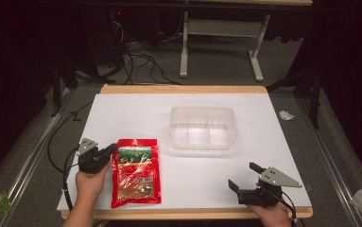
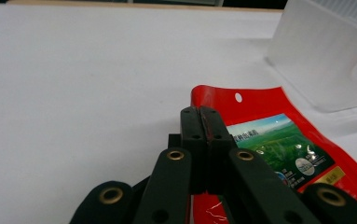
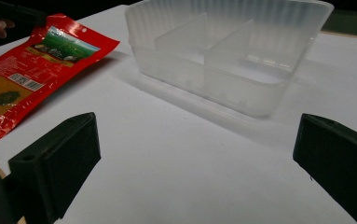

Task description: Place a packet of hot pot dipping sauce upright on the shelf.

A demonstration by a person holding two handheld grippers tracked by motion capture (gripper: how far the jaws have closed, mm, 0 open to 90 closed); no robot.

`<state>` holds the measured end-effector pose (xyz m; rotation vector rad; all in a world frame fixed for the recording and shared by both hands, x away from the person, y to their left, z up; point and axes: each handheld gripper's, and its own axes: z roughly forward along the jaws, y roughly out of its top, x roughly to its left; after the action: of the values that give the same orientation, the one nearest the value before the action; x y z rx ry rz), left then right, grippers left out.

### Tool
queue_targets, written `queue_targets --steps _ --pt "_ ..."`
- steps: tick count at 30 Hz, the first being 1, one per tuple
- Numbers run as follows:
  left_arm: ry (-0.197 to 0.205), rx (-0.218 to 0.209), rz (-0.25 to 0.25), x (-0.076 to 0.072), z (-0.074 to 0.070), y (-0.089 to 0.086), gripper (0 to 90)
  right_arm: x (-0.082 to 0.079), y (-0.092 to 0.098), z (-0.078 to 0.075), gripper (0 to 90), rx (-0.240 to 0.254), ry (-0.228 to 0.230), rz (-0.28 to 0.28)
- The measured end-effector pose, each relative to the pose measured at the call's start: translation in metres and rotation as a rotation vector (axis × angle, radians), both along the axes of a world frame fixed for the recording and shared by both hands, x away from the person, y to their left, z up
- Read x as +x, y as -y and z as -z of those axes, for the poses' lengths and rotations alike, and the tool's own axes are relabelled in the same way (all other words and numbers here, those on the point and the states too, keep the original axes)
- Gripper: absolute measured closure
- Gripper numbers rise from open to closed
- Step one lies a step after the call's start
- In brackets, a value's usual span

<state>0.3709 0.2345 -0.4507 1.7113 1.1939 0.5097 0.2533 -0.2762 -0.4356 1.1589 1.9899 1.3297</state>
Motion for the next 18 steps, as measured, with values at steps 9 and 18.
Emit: queue_targets --steps 9,18 --pt "0.090 -0.039 0.008 -0.015 -0.017 0.001 90.0 0.011 -0.035 -0.004 1.1 0.011 -0.023 -0.082" --pt "0.149 -0.048 0.024 -0.028 -0.028 0.000 90.0 0.023 -0.070 -0.004 1.3 0.017 -0.044 -0.155"
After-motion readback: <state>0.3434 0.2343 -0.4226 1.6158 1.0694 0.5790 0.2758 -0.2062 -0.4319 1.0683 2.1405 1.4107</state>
